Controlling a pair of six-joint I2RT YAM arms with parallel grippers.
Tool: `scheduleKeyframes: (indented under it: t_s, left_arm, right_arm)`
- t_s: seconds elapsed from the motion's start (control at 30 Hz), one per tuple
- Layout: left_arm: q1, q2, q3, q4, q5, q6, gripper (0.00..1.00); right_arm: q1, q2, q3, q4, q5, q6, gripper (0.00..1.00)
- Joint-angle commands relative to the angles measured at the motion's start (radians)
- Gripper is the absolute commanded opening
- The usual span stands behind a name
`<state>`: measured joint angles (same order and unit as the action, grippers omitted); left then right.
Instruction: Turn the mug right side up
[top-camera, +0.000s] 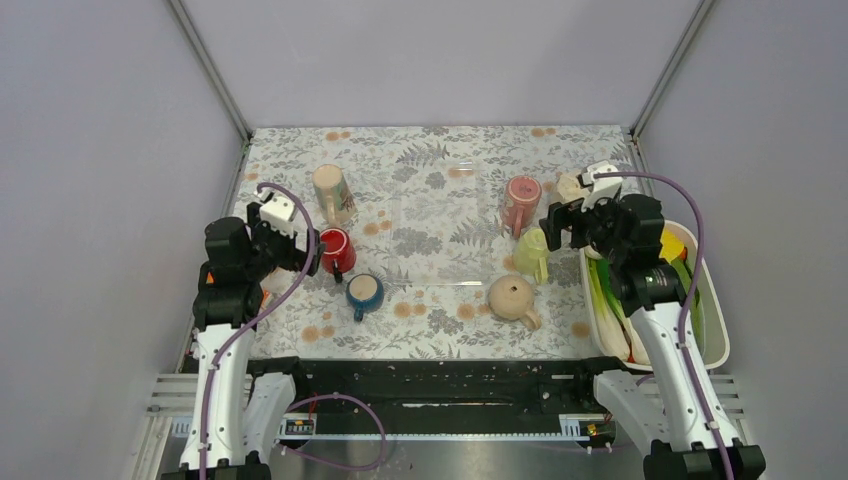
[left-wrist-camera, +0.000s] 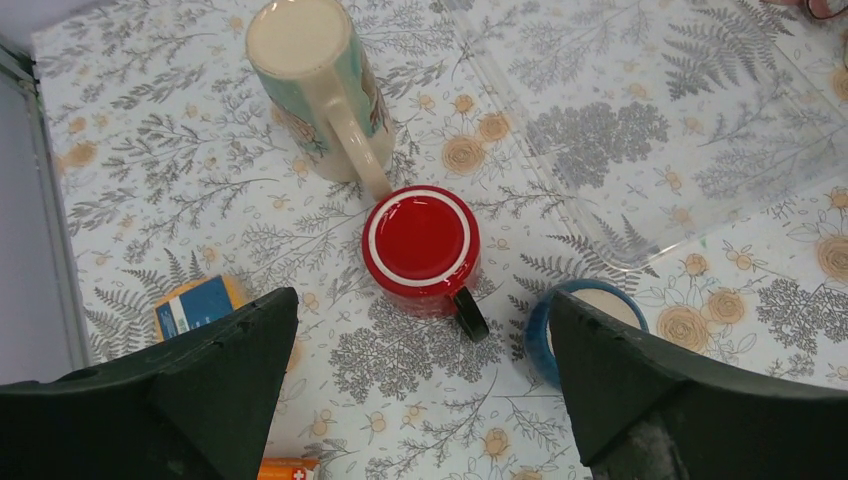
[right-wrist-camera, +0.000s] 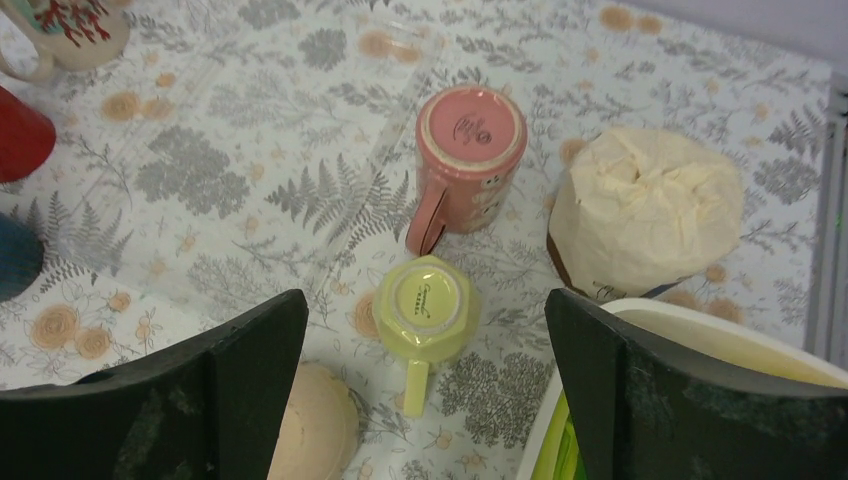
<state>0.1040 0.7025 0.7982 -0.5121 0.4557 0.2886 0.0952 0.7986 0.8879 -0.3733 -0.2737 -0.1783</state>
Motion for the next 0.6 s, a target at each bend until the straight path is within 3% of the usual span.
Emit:
scheduleKeyframes:
  t_s: [0.0,0.4,0.57]
  left_arm:
    - [0.005,-0.007,0.000,0.062,0.058,-0.004,0.99]
    - [0.006,-0.007,-0.023,0.070,0.084,0.001,0.99]
    - [0.006,-0.005,-0.029,0.075,0.093,0.003,0.99]
  right_arm:
    - [-0.005,0.037,-0.015,0.012,0.008,-0.006,0.99]
    - [-0.005,0.275,0.034,-0.074,0.095,-0.005,0.91]
    - [-0.005,0.301,0.039,-0.131,0.102,-0.065,0.87]
